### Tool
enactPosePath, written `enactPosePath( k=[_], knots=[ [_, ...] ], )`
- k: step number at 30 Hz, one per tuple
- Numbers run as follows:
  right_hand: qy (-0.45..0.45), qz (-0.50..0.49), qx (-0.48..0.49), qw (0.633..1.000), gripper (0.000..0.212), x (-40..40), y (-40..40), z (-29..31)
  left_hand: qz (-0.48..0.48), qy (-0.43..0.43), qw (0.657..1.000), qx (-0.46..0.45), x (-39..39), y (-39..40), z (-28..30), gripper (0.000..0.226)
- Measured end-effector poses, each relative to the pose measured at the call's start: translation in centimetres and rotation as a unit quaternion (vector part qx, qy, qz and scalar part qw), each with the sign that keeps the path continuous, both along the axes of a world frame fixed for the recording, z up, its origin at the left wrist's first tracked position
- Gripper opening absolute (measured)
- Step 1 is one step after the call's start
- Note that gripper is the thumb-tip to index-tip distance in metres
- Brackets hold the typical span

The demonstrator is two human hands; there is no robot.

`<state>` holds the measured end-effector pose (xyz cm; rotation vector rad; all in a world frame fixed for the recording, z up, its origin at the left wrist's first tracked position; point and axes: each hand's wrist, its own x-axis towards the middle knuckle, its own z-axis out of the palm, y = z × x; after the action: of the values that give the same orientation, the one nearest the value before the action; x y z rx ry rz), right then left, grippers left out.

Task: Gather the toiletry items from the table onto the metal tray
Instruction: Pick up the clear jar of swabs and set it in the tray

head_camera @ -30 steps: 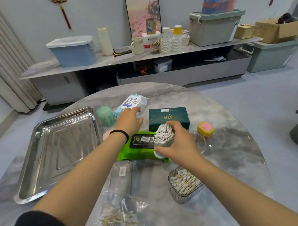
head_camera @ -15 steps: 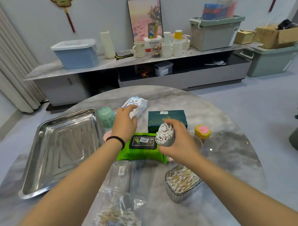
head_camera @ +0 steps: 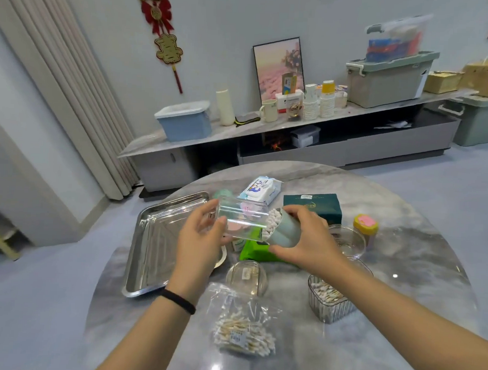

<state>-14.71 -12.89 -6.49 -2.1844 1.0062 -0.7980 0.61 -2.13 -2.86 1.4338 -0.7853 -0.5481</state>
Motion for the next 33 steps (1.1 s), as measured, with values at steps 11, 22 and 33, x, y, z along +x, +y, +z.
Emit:
enactPosePath(
  k=[11, 22, 33],
  knots=[
    [-0.001, 0.060, 0.017, 0.998, 0.079, -0.4, -0.8, -0.5, -0.053, -0.020, 0.998, -0.020, -0.8, 0.7, -0.6, 0.032],
    [0.029, 0.058, -0.035, 0.997, 0.083, -0.3, -1.0, -0.5, -0.057, -0.056, 0.996, -0.031, -0.8, 0.8, -0.6, 0.035],
    [0.062, 0.085, -0.002, 0.994, 0.106, -0.5, -0.4, 0.5, -0.089, -0.008, 0.996, 0.010, -0.4, 0.4, -1.9, 0.037]
  ],
)
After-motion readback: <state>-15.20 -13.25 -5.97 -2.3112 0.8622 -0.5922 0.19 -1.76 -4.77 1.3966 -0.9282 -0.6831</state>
